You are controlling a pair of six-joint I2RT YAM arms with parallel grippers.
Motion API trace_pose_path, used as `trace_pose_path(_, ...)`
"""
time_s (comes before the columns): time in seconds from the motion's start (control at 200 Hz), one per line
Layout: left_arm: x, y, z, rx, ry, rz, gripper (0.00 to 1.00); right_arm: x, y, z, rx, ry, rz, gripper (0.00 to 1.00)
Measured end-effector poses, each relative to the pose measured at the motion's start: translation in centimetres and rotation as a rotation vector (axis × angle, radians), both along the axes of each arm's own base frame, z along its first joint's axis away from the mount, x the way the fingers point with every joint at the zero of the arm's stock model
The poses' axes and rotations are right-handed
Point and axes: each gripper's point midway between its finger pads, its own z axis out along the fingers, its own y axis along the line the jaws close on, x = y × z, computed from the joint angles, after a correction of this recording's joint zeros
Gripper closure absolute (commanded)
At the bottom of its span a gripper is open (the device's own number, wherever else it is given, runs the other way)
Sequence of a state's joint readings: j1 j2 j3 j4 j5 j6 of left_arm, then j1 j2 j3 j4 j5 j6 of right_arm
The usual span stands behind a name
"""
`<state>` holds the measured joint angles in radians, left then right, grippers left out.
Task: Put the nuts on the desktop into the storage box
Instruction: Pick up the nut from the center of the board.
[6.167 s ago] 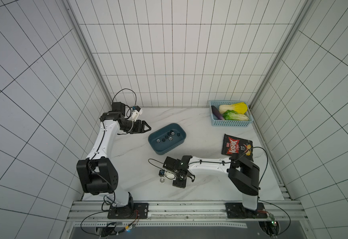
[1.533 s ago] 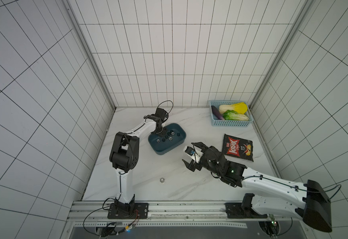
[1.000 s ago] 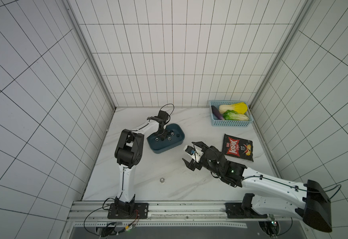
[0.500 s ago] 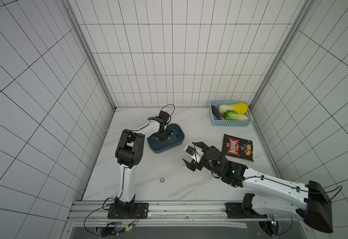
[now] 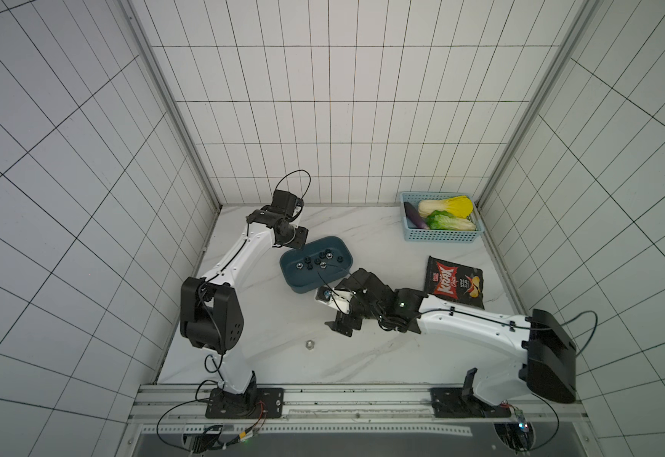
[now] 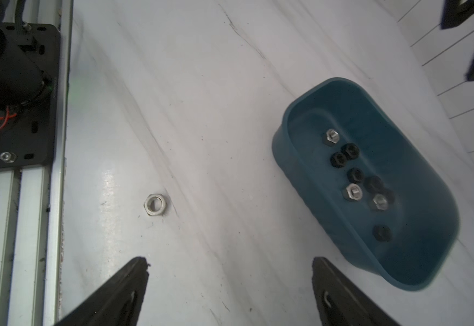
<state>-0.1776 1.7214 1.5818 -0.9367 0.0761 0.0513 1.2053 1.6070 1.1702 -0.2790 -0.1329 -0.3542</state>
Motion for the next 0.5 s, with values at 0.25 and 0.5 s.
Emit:
trace_pose_path(0.25,-2.6,7.9,-1.2,-0.095,0.107,0.168,0.35,-2.5,4.0,-4.9,-0.197,0.174,0.072,0.26)
trace_pose_path(0.5,-4.7,11.4,-1.5,-0.13,0.145,0.236,0.34,-3.5,5.3,-8.9,-0.405,0.265,0.034,0.29)
